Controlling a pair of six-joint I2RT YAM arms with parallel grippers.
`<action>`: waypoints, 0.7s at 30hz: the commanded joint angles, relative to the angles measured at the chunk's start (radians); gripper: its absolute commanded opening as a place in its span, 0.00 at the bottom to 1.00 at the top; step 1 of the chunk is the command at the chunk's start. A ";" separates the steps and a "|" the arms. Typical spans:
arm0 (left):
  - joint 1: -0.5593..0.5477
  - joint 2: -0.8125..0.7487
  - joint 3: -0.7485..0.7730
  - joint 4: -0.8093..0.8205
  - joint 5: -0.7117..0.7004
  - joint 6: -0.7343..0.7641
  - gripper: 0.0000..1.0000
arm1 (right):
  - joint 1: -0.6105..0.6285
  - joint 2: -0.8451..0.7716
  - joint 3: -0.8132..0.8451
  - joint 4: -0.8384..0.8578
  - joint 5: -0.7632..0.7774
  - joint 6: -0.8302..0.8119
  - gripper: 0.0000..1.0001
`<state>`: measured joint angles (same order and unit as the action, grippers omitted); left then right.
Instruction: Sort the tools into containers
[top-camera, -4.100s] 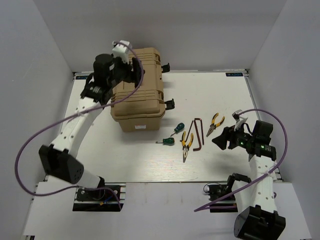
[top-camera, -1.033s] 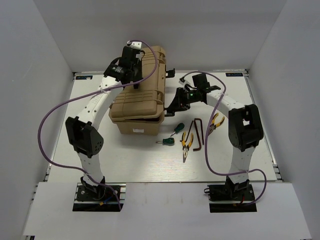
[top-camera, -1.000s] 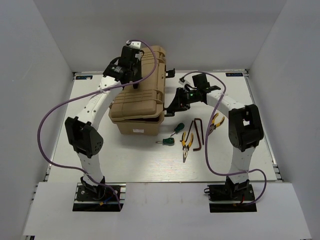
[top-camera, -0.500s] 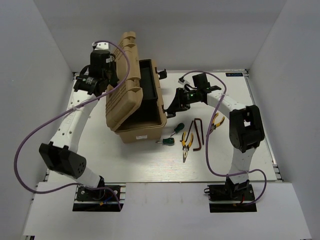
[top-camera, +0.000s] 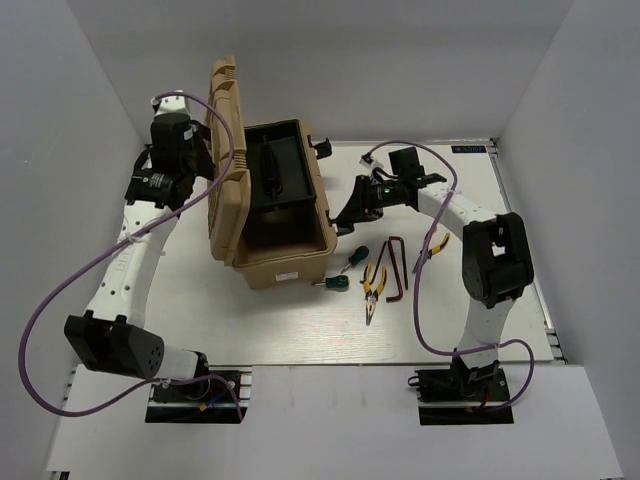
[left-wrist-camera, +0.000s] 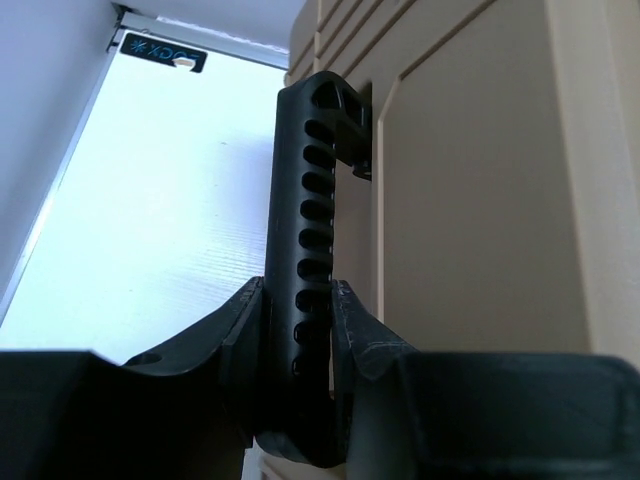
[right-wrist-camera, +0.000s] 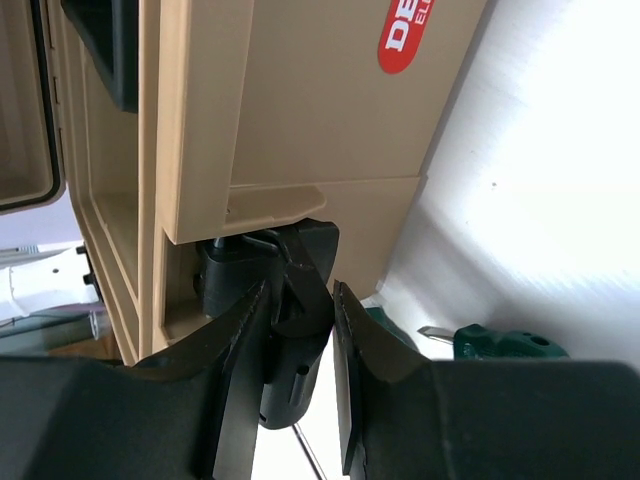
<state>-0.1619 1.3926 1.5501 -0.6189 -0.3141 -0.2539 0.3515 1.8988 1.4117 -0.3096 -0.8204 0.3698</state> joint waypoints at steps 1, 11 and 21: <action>0.111 -0.044 0.005 0.064 -0.250 0.058 0.09 | -0.092 -0.067 -0.020 -0.022 0.032 -0.077 0.00; 0.225 -0.138 -0.087 0.054 -0.241 0.018 0.34 | -0.129 -0.069 -0.051 0.006 0.033 -0.066 0.00; 0.271 -0.191 -0.108 0.027 -0.223 -0.025 0.74 | -0.167 -0.072 -0.077 0.029 0.041 -0.063 0.00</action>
<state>0.0204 1.2690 1.4174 -0.6945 -0.2092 -0.2821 0.2649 1.8816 1.3640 -0.2302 -0.8101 0.3710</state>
